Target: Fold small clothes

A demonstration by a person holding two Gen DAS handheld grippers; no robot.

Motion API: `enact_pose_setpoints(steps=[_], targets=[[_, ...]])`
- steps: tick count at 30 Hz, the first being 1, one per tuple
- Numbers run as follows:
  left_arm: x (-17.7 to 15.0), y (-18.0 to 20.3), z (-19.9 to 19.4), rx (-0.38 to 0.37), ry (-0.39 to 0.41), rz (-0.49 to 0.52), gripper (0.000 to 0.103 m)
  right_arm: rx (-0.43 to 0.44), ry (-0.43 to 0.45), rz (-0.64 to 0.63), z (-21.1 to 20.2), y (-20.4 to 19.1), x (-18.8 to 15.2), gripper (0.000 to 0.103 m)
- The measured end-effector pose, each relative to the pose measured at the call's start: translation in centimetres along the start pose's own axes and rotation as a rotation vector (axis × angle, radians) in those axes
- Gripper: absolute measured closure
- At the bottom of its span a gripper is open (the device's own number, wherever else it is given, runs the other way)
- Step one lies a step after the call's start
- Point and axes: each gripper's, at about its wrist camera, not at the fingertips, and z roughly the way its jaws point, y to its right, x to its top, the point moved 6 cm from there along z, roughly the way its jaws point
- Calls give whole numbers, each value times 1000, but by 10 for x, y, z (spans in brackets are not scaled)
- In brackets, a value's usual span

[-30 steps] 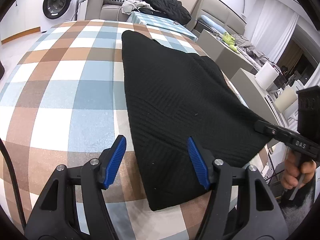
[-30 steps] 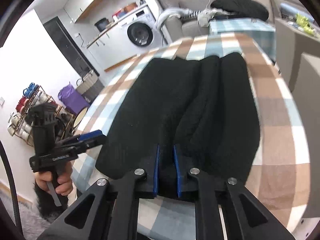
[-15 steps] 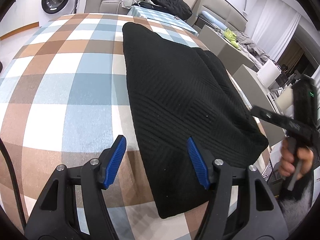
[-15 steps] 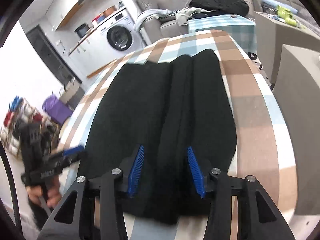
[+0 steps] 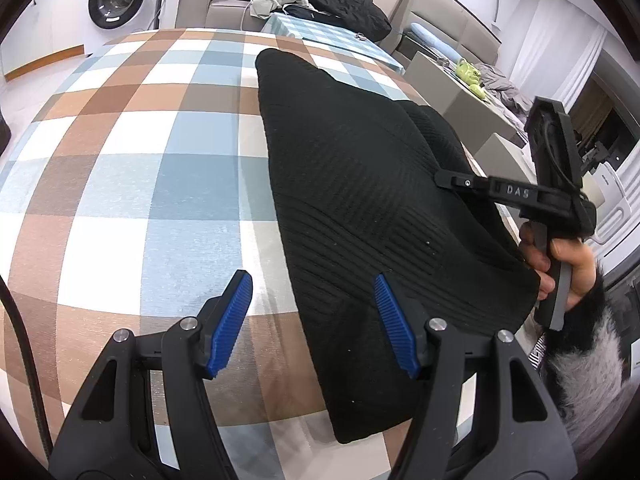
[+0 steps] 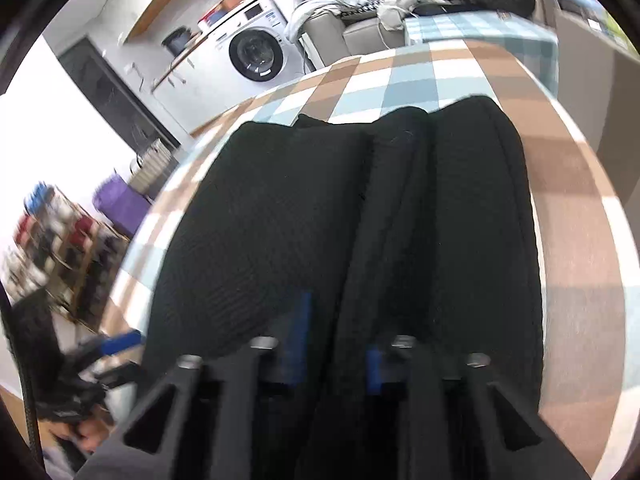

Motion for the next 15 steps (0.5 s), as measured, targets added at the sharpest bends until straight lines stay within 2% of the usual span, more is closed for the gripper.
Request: enact_pose_setpoints(steps=[4, 8, 10, 13, 15], targets=[[2, -1, -6, -4, 12, -5, 42, -64, 99, -105, -28, -23, 7, 94], [4, 2, -10, -18, 18, 4, 42, -110, 146, -101, -65, -21, 20, 94], [4, 4, -7, -23, 15, 4, 42, -174, 118, -80, -62, -3, 16, 94], [2, 6, -2, -37, 2, 0, 42, -238, 5, -26, -33, 26, 3, 93], [0, 7, 0, -34, -5, 1, 42, -232, -5, -14, -29, 29, -1, 90]])
